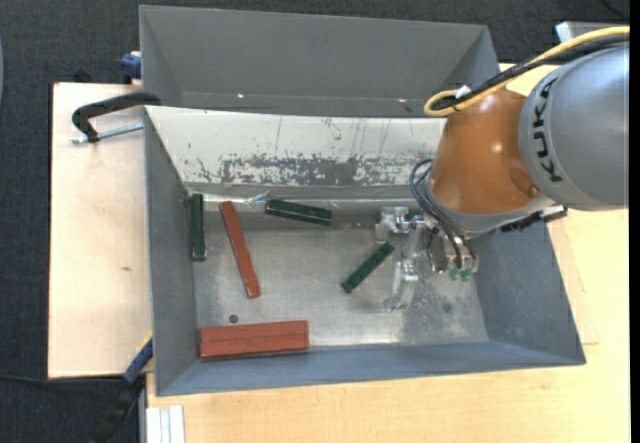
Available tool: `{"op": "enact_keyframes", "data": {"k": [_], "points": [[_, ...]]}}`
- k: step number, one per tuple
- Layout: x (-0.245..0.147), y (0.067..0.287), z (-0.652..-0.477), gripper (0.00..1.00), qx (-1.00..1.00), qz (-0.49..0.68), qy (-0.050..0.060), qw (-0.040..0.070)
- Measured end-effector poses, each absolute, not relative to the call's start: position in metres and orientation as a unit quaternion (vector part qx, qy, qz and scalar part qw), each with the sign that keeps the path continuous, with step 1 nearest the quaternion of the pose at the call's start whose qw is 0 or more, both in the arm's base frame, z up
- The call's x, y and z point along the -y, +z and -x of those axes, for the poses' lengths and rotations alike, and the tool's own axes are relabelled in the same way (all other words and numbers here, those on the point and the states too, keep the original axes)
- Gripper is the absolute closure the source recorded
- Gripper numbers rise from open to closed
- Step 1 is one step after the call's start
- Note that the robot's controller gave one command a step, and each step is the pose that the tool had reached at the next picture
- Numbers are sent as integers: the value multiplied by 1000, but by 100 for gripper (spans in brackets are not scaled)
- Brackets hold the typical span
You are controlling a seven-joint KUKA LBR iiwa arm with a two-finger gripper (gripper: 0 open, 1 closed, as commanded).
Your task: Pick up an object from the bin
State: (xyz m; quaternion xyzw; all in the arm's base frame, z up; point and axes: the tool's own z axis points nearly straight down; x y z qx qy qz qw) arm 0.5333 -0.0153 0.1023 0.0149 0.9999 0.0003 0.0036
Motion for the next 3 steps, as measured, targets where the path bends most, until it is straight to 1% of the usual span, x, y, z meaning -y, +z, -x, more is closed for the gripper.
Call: {"op": "enact_keyframes", "data": {"k": [1, 2, 3], "points": [[-18, 86, -542, 100, -1000, -9, 1, 2], [-17, 86, -542, 0, -1000, -9, 1, 2], [-17, 86, -542, 0, -1000, -9, 1, 2]]}}
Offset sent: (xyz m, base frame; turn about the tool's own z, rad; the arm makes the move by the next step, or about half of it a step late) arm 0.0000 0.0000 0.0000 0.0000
